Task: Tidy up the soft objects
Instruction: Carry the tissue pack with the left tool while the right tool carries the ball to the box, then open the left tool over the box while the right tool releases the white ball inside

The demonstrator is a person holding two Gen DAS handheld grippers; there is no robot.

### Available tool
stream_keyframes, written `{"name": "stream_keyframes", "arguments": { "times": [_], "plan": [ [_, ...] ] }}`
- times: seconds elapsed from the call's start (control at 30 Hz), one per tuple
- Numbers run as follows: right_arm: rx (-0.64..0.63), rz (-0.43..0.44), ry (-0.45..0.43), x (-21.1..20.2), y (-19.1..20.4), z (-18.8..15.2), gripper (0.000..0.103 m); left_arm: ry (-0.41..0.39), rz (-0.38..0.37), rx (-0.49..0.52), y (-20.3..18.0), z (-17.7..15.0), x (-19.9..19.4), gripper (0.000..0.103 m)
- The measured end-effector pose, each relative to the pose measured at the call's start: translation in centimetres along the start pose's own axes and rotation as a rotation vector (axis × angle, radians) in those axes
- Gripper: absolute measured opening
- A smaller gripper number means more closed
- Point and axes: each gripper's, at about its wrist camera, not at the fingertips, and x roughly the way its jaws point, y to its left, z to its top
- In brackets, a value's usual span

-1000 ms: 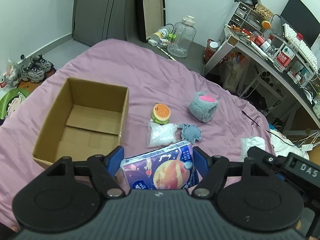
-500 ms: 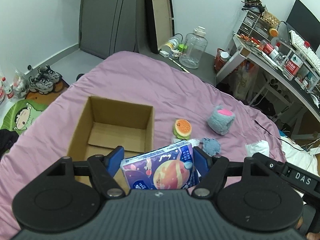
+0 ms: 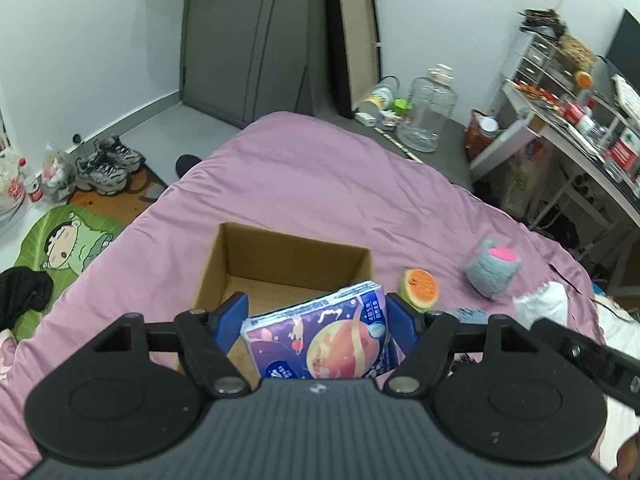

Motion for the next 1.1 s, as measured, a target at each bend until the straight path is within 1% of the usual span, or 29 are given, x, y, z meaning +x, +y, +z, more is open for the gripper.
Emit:
{"name": "stream_keyframes", "arguments": {
  "times": [0.17,0.27,0.33,0.47,0.57,0.7,0.8,0.97,1.03,1.1],
  "plan": [
    [-0.025,0.028,0.033,2.0,1.3,0.7,0.041,0.006,0.035,-0.030,1.0,1.9,1.9,0.073],
    [-0.042,0.041,0.045,3.2,1.8,1.1,0.041,0.009,0.043,-0.053,1.5,2.6,2.9,0.073],
    [-0.046,0.051,0.053,3.9,2.0,1.5,0.041,0.014,0.045,-0.067,2.0,2.7,3.6,0.073],
    [-0.062,0.070,0.071,5.6,2.5,1.8,0.041,0.040,0.061,-0.046,2.7,2.4,5.6,0.073],
    [-0.068,0.085,0.088,6.9,2.8,1.9,0.041,0.067,0.056,-0.057,3.3,2.1,7.1,0.073],
    [-0.073,0.102,0.098,8.1,2.9,1.8,0.041,0.075,0.071,-0.073,3.9,2.0,8.7,0.073],
    [-0.061,0.106,0.116,9.1,2.5,1.5,0.041,0.087,0.068,-0.090,4.0,2.0,10.0,0.073],
    [-0.039,0.125,0.138,10.6,1.9,1.3,0.041,0.083,0.074,-0.103,3.9,2.4,10.8,0.074],
    [-0.037,0.141,0.140,10.9,1.9,1.3,0.041,0.082,0.064,-0.121,4.1,2.7,10.7,0.075],
    [-0.039,0.161,0.135,11.0,2.1,1.3,0.041,0.065,0.059,-0.130,4.2,2.9,10.1,0.077]
  ]
}}
